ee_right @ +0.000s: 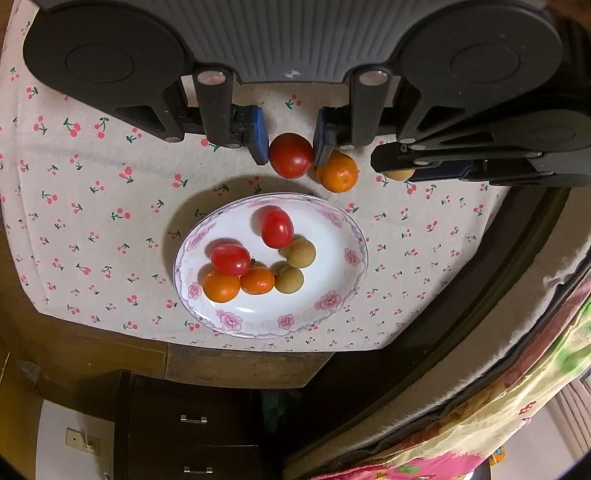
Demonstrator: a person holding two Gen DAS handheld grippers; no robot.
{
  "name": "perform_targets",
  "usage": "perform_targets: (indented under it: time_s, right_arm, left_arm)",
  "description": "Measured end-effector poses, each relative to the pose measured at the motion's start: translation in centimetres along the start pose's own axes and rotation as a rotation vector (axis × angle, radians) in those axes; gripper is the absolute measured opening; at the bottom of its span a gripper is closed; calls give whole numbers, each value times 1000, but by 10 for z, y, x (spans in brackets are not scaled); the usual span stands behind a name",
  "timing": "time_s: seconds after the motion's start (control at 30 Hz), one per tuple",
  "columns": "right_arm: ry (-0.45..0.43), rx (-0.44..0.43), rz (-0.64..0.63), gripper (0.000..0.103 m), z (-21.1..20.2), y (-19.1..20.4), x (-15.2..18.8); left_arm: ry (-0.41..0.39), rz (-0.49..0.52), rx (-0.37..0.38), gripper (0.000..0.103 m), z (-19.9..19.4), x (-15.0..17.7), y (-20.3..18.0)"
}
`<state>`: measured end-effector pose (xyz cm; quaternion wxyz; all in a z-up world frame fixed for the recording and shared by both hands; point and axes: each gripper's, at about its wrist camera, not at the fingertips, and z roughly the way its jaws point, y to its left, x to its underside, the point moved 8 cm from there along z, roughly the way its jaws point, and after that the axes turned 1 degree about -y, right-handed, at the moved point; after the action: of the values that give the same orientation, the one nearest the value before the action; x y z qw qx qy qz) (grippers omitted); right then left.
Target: Organize fruits
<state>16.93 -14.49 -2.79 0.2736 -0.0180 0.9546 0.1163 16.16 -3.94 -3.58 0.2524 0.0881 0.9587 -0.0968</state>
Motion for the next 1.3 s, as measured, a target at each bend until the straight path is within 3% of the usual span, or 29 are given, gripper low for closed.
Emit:
perform_targets:
  time_s: [1.3]
  right_arm:
    - [-66, 22, 35, 28, -15, -10, -25]
  left_arm:
    - [-63, 11, 5, 33, -7, -32, -14]
